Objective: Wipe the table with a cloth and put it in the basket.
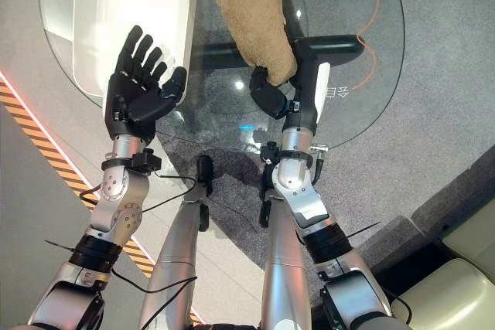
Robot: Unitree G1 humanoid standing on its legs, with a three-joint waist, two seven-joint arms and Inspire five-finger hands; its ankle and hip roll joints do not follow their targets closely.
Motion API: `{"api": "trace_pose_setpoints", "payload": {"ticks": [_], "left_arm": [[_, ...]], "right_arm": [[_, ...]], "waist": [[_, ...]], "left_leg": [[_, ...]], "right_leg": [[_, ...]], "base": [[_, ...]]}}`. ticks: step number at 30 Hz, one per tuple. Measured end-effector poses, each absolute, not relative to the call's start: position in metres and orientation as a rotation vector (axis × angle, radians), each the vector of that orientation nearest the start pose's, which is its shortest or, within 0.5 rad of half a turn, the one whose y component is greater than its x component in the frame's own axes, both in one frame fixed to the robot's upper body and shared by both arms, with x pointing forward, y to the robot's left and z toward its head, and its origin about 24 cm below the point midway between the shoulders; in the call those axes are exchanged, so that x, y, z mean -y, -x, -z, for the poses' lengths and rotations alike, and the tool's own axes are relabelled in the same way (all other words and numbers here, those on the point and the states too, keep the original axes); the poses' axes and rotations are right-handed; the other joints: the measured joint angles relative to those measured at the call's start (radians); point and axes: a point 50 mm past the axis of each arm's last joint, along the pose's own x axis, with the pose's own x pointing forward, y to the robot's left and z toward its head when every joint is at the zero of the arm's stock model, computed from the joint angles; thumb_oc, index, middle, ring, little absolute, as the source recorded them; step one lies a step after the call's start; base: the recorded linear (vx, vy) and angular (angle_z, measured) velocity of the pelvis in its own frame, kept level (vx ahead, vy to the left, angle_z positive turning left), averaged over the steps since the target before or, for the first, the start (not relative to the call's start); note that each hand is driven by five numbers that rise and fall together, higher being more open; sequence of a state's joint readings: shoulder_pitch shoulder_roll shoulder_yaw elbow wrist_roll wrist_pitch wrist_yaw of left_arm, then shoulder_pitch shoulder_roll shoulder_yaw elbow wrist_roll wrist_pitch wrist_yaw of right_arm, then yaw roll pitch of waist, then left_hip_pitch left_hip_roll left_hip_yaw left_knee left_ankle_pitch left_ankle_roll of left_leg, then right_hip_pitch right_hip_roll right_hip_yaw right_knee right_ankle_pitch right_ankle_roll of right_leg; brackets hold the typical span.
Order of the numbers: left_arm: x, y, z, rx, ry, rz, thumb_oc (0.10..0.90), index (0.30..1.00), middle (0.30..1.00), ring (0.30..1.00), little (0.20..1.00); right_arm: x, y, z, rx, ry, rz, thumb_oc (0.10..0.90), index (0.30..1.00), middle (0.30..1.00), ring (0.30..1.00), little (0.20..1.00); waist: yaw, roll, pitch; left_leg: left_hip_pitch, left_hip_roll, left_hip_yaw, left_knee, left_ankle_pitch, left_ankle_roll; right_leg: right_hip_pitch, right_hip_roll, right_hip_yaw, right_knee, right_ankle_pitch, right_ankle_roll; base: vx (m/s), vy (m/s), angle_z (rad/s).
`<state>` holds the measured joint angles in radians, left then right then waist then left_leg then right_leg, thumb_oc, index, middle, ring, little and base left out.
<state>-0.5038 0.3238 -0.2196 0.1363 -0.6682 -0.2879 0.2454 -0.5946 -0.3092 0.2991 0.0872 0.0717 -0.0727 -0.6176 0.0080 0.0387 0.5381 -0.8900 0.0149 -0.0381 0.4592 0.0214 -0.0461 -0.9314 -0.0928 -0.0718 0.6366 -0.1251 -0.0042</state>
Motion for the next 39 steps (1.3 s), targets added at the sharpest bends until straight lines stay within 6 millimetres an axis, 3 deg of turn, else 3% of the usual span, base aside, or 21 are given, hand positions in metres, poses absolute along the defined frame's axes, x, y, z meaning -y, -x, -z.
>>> {"api": "trace_pose_setpoints", "payload": {"ticks": [9, 24, 39], "left_arm": [[-0.147, -0.327, -0.171, 0.47, 0.416, 0.071, 0.8, 0.9, 0.9, 0.9, 0.9], [-0.123, -0.327, -0.189, 0.459, 0.793, 0.283, 0.8, 0.9, 0.9, 0.9, 0.9], [-0.111, -0.331, -0.199, 0.418, 0.915, 0.368, 0.8, 0.9, 0.9, 0.9, 0.9]], "right_arm": [[0.114, -0.325, -0.187, 0.579, 0.176, 0.142, 0.1, 0.3, 0.3, 0.3, 0.2], [0.099, -0.323, -0.184, 0.575, 0.221, 0.034, 0.1, 0.3, 0.3, 0.3, 0.2], [0.09, -0.321, -0.194, 0.618, 0.231, -0.016, 0.1, 0.3, 0.3, 0.3, 0.2]], "waist": [[-0.011, 0.0, 0.0], [-0.014, -0.001, 0.0], [-0.026, -0.004, 0.002]], "left_leg": [[0.001, 0.001, 0.001, -0.002, 0.0, 0.0], [0.004, 0.002, 0.003, -0.003, 0.0, 0.0], [0.01, 0.002, 0.005, -0.003, 0.002, -0.003]], "right_leg": [[-0.001, 0.001, 0.001, 0.001, 0.0, 0.0], [-0.001, 0.002, 0.004, 0.003, 0.0, 0.0], [0.001, 0.003, 0.008, 0.006, 0.001, 0.0]], "base": [[0.0, 0.0, 0.0], [0.0, 0.0, 0.0], [0.0, 0.0, 0.0]]}}
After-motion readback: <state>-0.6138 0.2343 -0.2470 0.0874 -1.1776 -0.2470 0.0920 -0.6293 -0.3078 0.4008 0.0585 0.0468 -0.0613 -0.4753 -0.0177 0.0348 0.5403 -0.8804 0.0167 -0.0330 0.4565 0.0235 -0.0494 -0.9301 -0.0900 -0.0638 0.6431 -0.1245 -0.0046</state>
